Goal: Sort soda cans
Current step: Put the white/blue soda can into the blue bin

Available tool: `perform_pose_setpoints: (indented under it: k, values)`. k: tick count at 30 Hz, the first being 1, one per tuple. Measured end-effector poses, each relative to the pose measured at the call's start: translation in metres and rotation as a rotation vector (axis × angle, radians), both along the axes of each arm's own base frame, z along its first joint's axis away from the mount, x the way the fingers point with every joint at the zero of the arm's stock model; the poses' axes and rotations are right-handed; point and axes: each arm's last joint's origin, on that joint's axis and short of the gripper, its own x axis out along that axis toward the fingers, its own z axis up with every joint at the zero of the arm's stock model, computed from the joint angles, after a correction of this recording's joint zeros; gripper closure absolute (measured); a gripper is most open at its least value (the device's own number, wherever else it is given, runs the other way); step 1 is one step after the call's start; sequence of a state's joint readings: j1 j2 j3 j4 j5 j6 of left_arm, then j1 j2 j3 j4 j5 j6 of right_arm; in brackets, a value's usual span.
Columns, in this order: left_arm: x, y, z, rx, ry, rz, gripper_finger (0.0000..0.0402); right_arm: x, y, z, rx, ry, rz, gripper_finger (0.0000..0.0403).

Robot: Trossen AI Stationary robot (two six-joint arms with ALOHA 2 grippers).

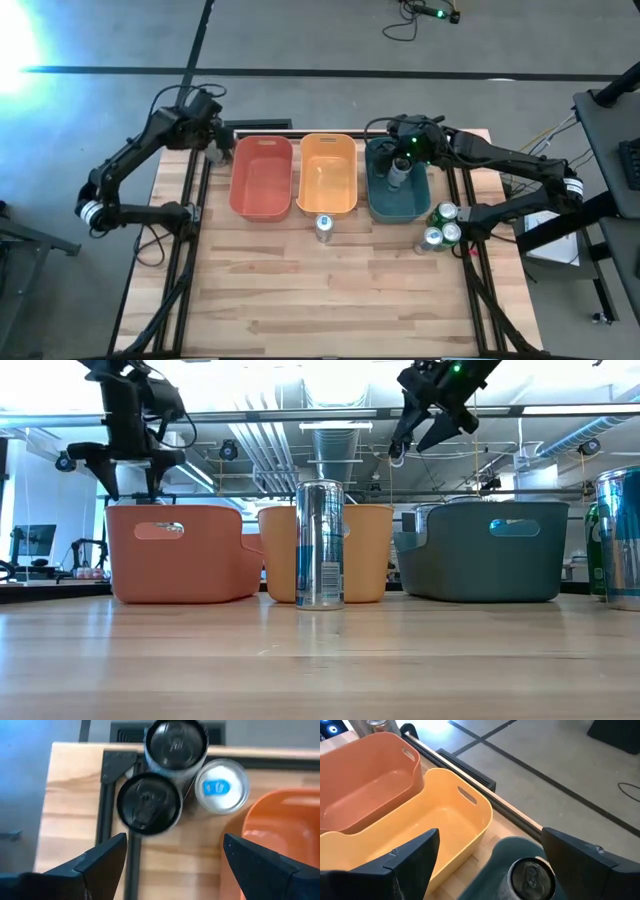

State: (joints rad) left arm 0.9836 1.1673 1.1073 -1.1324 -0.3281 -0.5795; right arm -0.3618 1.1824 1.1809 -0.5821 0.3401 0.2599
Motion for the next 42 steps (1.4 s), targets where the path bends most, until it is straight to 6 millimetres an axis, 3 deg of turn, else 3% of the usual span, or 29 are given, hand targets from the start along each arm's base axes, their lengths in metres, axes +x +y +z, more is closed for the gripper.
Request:
perform_pose_setpoints:
  k: [8, 16, 20, 25, 32, 37, 42]
  values:
    - [0.004, 0.002, 0.01, -0.272, 0.146, -0.119, 0.0086, 0.001, -0.001, 0.002, -0.051, 0.01, 0.038, 0.0054]
    - [0.023, 0.008, 0.04, -0.332, 0.057, -0.22, 0.0086, 0.002, -0.001, 0.004, -0.086, 0.021, 0.064, 0.0055]
    - [0.042, 0.022, 0.057, -0.298, 0.023, -0.317, 0.0086, 0.002, -0.001, 0.004, -0.088, 0.022, 0.066, 0.0055]
    - [0.052, 0.063, 0.067, -0.261, 0.124, -0.331, 0.0086, 0.002, -0.001, 0.004, -0.101, 0.035, 0.079, 0.0055]
    - [0.051, 0.104, 0.054, -0.323, 0.131, -0.333, 0.0085, -0.002, 0.004, 0.004, -0.066, 0.033, 0.075, 0.0055]
    - [0.04, 0.124, 0.042, -0.347, 0.199, -0.281, 0.0079, -0.006, 0.008, 0.006, -0.051, 0.037, 0.076, 0.0055]
    - [0.027, 0.135, 0.034, -0.391, 0.148, -0.239, 0.0079, -0.007, 0.008, 0.007, -0.05, 0.033, 0.074, 0.0055]
